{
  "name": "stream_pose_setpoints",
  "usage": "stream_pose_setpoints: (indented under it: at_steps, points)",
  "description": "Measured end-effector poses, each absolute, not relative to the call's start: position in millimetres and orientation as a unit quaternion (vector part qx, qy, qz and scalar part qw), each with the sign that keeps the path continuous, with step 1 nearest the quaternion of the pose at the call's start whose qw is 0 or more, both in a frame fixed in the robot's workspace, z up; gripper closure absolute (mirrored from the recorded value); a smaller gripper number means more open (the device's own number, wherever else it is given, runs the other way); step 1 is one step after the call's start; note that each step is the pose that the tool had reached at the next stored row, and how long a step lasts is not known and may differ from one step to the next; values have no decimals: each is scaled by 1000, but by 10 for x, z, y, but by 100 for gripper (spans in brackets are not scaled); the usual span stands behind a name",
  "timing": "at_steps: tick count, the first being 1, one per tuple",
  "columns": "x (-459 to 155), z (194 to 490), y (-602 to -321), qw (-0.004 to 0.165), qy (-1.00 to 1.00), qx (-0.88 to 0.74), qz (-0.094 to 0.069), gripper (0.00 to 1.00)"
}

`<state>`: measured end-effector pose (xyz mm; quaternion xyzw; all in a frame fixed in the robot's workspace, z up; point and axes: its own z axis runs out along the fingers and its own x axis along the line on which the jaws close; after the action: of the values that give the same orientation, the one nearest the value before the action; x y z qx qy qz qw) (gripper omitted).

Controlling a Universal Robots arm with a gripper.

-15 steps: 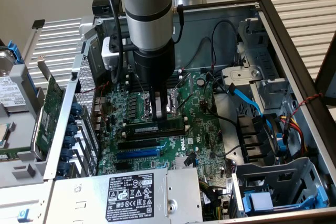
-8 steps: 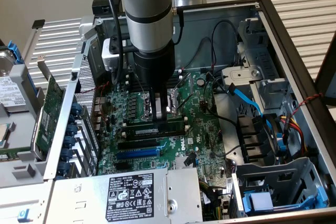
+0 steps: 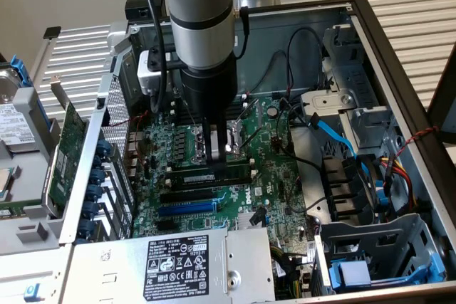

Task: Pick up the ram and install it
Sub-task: 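Insert the ram into the slot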

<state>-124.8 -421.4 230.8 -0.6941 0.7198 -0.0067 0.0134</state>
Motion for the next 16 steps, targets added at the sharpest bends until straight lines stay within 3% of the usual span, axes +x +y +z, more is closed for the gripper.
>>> stream_pose_setpoints:
  at_steps: [16]
  points:
    - [-1298, 2442, -4213, 12, 720, -694, -6, 73]
